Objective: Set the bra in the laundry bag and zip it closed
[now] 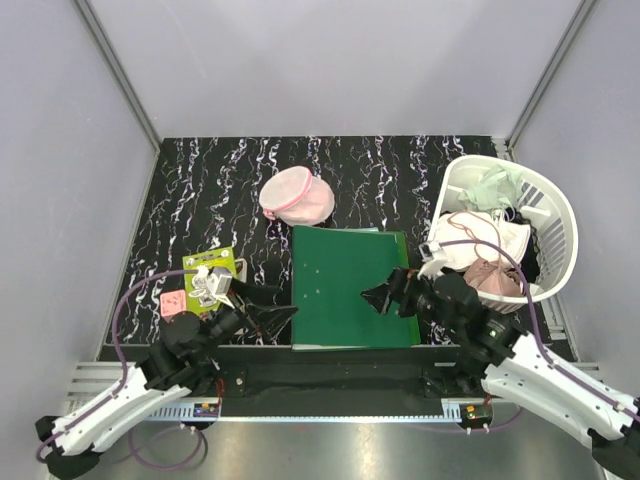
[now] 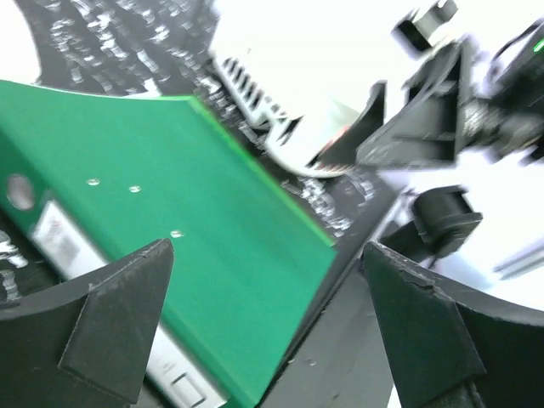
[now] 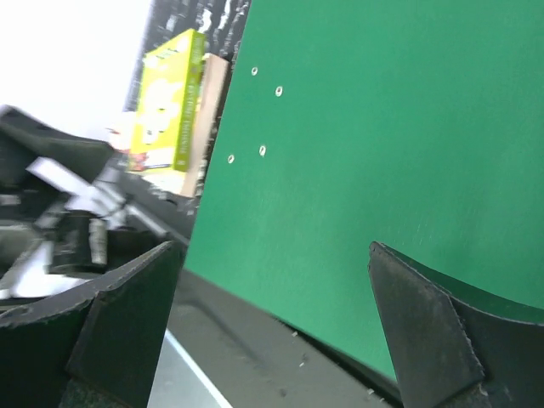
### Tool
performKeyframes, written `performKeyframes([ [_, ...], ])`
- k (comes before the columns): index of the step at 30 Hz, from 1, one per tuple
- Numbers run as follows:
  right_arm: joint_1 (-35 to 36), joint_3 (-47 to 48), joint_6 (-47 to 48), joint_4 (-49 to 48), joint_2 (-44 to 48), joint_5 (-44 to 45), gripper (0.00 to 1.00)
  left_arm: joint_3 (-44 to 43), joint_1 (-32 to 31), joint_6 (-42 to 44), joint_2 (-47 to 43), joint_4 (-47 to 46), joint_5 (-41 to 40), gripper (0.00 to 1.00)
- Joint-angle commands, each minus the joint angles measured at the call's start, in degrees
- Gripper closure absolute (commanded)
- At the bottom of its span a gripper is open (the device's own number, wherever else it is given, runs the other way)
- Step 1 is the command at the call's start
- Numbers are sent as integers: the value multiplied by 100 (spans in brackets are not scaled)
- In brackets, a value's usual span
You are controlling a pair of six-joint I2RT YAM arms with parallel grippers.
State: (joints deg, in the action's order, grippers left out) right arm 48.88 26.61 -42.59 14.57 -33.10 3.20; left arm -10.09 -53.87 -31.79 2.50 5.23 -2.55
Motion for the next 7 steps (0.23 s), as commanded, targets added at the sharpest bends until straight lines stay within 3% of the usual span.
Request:
performKeyframes([
  [1, 34, -874, -1171, -543, 1234, -83, 0, 438, -10, -573, -1130, -295, 518, 1],
  [4, 34, -1489, -1488, -683, 2130, -13, 0, 708, -19, -670, -655, -505, 861, 1],
  [6, 42, -1720, -1586, -692, 2796, -65, 0, 990, -19, -1047, -802, -1170, 1167, 1],
  [7, 42, -1912, -1621, -718, 3035, -170, 0, 1496, -19, -1501, -917, -2035, 1421, 1],
])
